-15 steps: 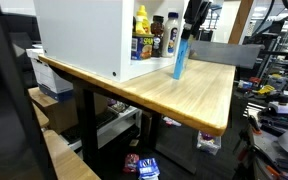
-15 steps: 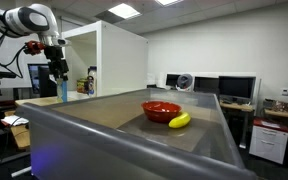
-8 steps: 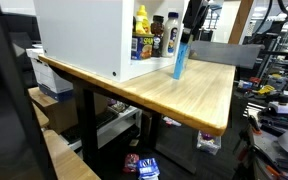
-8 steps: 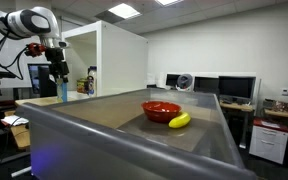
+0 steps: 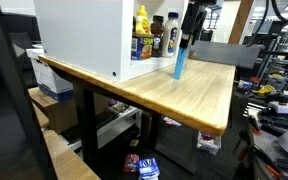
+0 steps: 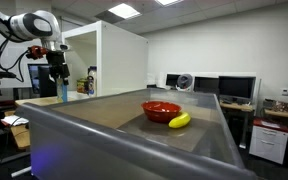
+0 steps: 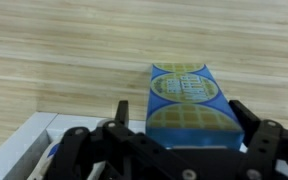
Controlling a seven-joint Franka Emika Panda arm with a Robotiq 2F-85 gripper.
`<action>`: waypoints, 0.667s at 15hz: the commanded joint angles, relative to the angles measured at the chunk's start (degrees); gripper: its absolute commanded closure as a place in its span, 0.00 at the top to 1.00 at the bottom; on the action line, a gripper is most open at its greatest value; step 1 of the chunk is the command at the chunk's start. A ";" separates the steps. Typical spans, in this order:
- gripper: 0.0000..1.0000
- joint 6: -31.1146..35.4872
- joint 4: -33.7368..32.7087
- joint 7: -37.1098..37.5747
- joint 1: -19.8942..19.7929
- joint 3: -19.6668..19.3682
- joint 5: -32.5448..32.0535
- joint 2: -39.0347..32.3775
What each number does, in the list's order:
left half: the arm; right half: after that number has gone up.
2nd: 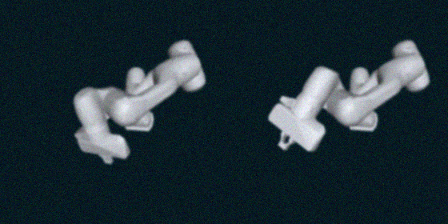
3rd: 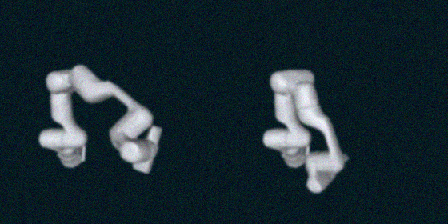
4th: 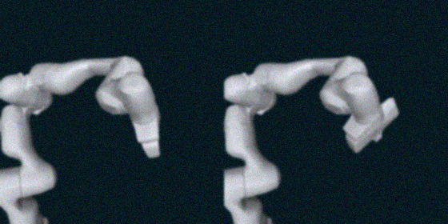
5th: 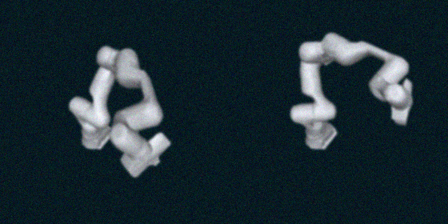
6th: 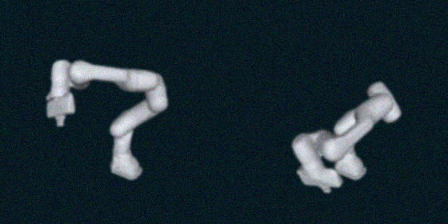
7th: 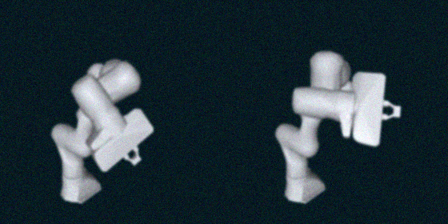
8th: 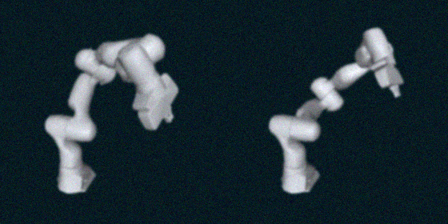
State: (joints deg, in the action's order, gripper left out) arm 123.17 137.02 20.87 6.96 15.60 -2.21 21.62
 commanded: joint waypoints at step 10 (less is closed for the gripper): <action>0.70 1.86 -0.43 -2.20 0.67 -0.05 -3.34 -2.97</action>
State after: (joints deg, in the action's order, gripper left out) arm 123.98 137.01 20.33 7.15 15.79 -4.14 19.72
